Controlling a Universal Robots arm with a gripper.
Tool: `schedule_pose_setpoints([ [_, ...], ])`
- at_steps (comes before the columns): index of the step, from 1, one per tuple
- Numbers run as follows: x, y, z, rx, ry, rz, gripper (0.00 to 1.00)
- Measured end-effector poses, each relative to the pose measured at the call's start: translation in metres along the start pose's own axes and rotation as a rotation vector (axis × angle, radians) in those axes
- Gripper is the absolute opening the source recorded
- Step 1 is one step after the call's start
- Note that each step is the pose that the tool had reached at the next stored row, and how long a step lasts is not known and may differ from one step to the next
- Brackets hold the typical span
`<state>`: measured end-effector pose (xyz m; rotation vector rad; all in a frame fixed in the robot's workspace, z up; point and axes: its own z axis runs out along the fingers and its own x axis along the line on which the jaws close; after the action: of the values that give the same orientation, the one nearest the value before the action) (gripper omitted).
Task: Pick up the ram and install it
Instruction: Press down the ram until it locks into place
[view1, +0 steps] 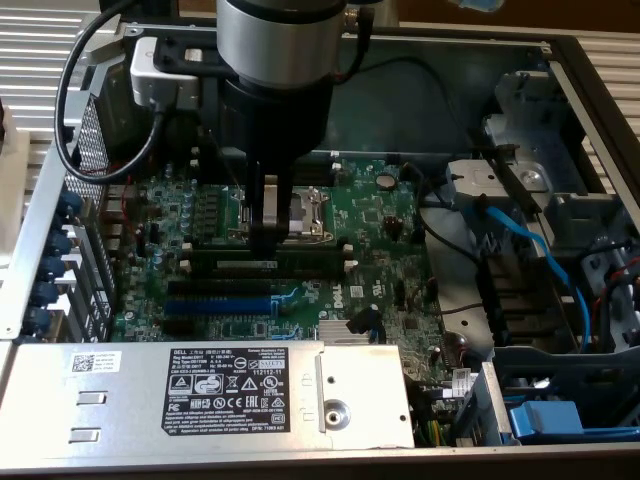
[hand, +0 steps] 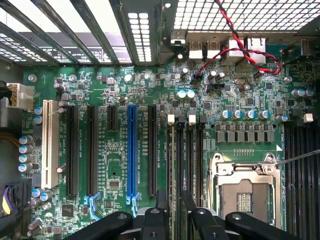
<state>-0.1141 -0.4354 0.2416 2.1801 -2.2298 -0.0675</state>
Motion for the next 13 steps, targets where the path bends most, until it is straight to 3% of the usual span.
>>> schedule_pose_setpoints([
  [1, 0.0000, 0.0000, 0.0000, 0.0000, 0.0000, 0.000, 0.24],
  [2, 0.0000, 0.0000, 0.0000, 0.0000, 0.0000, 0.000, 0.11],
  [13, 0.0000, -0.0001, 0.0000, 0.0000, 0.0000, 0.000, 0.10],
])
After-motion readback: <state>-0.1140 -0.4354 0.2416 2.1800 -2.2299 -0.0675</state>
